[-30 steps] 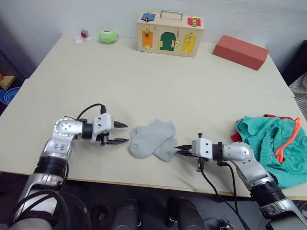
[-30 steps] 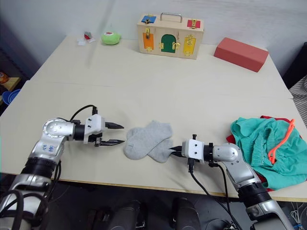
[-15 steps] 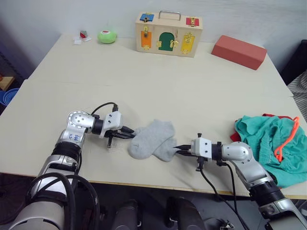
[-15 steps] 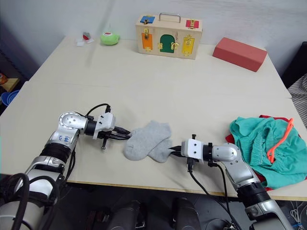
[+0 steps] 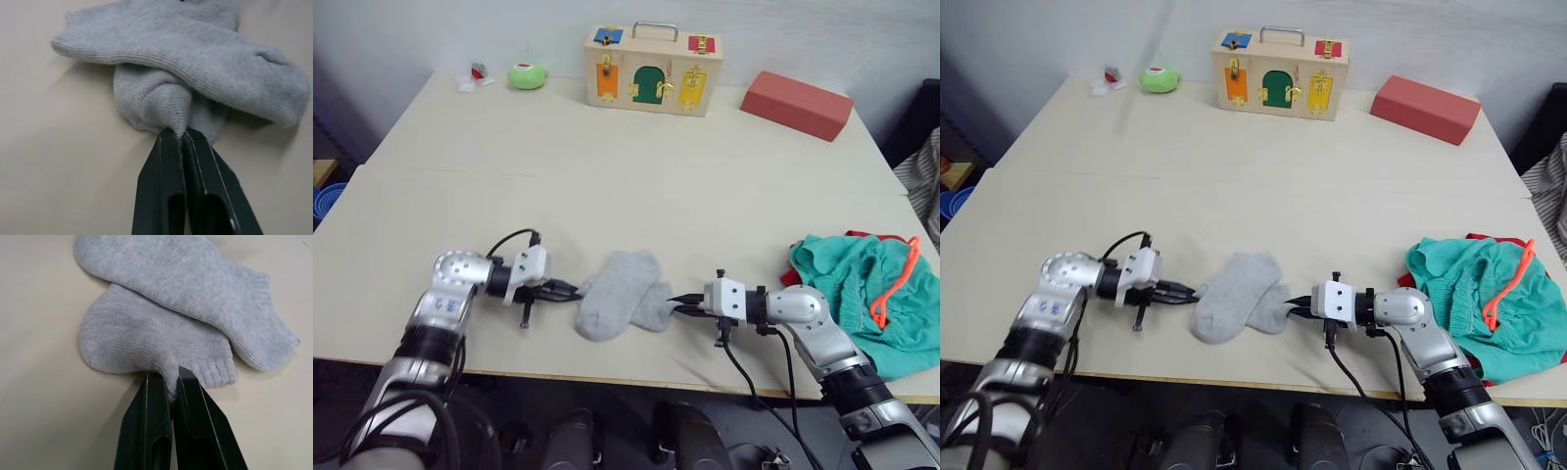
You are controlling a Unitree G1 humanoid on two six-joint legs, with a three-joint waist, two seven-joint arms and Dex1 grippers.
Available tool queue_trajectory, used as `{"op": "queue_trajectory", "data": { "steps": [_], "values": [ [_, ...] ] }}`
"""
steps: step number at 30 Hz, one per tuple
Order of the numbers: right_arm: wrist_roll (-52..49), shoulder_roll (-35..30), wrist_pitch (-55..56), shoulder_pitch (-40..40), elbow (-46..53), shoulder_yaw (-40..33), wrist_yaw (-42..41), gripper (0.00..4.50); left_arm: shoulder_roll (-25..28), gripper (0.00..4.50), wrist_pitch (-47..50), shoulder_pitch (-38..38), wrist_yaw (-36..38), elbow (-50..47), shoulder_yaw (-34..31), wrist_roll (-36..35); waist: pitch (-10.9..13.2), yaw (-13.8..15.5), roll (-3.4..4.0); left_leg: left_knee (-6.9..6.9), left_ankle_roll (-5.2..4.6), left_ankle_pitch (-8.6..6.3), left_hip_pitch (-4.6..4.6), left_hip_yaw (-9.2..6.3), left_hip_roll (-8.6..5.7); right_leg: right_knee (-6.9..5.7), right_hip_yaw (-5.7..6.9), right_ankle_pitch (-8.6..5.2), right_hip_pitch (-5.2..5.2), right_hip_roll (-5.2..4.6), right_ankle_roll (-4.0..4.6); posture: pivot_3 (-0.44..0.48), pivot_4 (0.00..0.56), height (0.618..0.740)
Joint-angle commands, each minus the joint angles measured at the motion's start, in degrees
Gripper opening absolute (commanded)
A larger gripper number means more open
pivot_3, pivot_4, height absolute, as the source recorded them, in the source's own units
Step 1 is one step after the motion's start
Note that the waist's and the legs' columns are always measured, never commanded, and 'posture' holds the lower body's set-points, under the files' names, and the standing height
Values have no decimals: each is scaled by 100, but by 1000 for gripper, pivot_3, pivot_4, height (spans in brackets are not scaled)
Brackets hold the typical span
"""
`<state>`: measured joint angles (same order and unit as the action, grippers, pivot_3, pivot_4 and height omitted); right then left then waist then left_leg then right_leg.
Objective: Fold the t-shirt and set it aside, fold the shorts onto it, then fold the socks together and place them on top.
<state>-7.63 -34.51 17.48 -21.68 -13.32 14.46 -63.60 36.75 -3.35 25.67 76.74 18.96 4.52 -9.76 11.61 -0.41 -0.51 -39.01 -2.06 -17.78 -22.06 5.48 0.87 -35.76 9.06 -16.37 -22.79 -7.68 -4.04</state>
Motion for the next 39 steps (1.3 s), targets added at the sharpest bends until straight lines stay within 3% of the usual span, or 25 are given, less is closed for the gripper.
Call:
{"op": "queue_trajectory", "data": {
  "steps": [1,4,6,11,18,21,22,27,31,37,39],
  "values": [
    [36,-56,110,-57,-242,-96,-122,0,121,67,587,-611,-475,-976,-125,-89,1,13,2,0,1,-1,0,-1,0,-1,0,0,0,-1,0,0,150,740],
    [-226,-59,-260,-27,-201,-108,-347,0,101,67,1057,-916,-928,-1461,-264,-175,1,32,2,1,2,-2,2,-6,1,-3,0,0,1,-5,0,0,150,740],
    [-564,-108,-773,61,31,-137,-607,549,144,0,1391,-995,-1026,-1645,-249,-247,1,45,2,1,2,-2,3,-9,1,-3,1,0,3,-6,0,0,150,740],
    [-538,-361,-760,146,314,-329,-721,2173,282,1321,2058,-1211,-1279,-2152,-483,-537,7,37,12,5,4,-5,2,-8,1,3,2,0,2,-6,1,0,150,740],
    [-1893,-1484,-3604,125,1664,-645,-1469,4500,1070,3550,5668,-1673,-1807,-3622,-1527,-2208,19,31,27,13,2,-8,-10,-12,2,17,4,0,-6,-7,1,0,150,740],
    [-1982,-1696,-4664,-172,1903,-552,-1369,4500,1197,4452,7064,-1712,-2144,-4087,-1765,-2879,22,37,32,15,3,-9,-6,-13,4,18,4,0,-3,-8,2,0,150,740],
    [-2053,-1617,-5151,-413,1892,-536,-1183,4500,1163,4483,7516,-1706,-2319,-4249,-1774,-3047,23,44,34,15,5,-9,-5,-14,4,18,4,-1,-4,-8,2,0,150,740],
    [-1958,-693,-6938,-1685,1359,-446,81,4500,387,4483,8419,-1630,-3399,-4625,-1629,-3170,24,36,36,21,18,-3,-9,-12,4,13,0,4,-17,-8,11,0,150,740],
    [-1641,300,-7890,-2560,618,-397,1252,4500,-336,4483,8568,-1698,-4238,-4853,-1069,-2888,14,132,45,49,33,14,-13,-9,-2,12,0,2,-30,-5,16,0,150,740],
    [-1314,833,-7941,-3154,-125,-113,1525,4500,-1449,4483,9026,-1754,-5089,-5079,-899,-2867,-6,260,71,43,15,18,-16,-10,-27,24,-6,15,-15,-14,0,0,150,740],
    [-1218,925,-7855,-3259,-320,19,1467,4500,-1539,4103,9126,-1777,-5241,-5140,-829,-2855,-13,252,69,43,11,12,-12,-8,-33,32,-8,22,-4,-17,-12,0,150,740]
  ]
}}
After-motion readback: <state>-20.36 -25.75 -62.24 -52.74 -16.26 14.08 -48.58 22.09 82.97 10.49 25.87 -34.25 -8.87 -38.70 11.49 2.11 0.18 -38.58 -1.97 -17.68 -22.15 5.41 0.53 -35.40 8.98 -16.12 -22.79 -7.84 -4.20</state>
